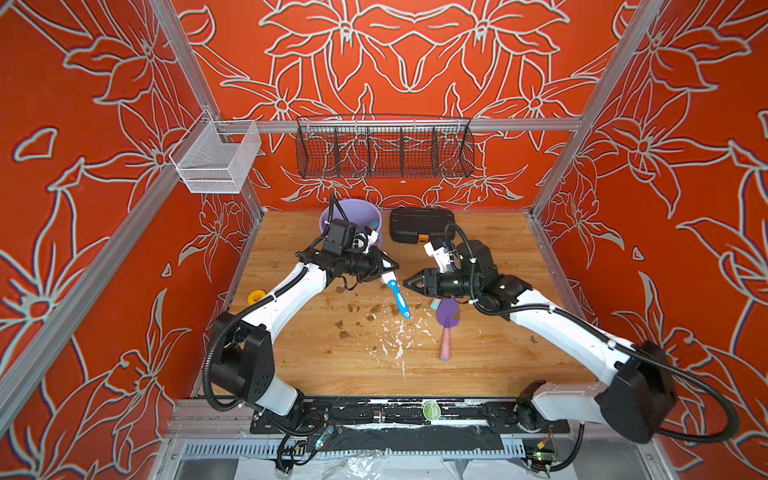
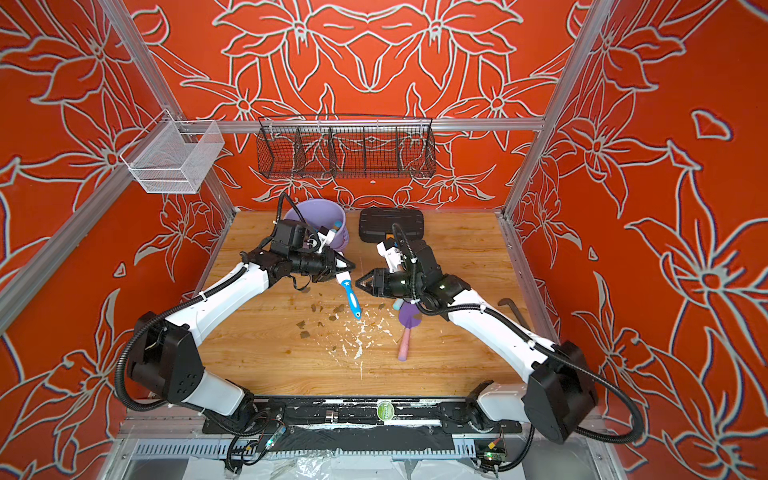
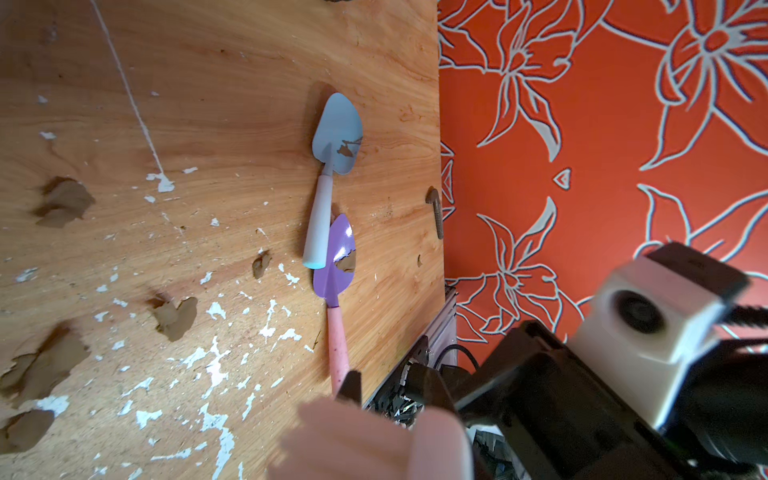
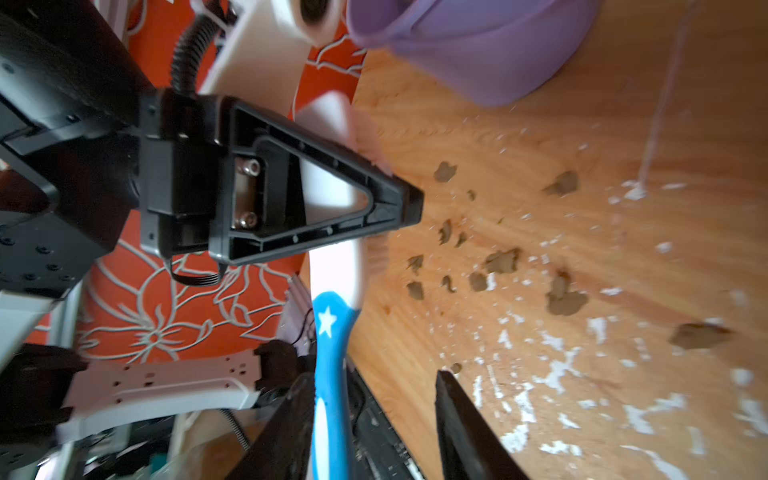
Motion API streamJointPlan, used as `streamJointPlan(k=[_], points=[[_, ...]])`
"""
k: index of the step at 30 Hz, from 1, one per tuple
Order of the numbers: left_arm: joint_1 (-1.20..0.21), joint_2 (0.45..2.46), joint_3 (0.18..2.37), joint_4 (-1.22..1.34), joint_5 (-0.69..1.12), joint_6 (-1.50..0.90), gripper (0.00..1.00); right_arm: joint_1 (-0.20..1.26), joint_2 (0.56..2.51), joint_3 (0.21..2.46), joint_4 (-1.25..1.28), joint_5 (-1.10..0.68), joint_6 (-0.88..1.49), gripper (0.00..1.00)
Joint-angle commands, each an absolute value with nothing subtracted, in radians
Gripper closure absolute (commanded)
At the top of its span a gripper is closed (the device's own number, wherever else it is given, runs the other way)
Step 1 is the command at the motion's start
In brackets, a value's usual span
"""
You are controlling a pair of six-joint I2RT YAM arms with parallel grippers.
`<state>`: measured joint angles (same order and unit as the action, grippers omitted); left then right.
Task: Brush the soil off the hand trowel and place it into the bucket
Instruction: Adjust the brush.
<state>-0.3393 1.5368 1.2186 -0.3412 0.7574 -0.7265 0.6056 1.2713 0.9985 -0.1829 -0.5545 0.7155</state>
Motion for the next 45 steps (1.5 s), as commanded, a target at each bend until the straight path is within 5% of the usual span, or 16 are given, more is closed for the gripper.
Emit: streamJointPlan(k=[1, 18, 45], points=[[-0.336, 1.555, 1.246, -0.4, 0.737, -0.75, 1.0, 0.64, 1.246, 1.049, -0.342, -0.349, 0.601, 0.48], [-0.336, 1.586, 1.246, -0.406, 0.747, -0.777, 1.0, 0.787, 1.292, 1.094, -0.355, -0.277, 0.499, 0.46], [-0.336, 1.614, 1.268, -0.424, 0.756, -0.795, 1.0, 0.837, 1.466, 1.245, -0.416, -0.249, 0.438, 0.57]])
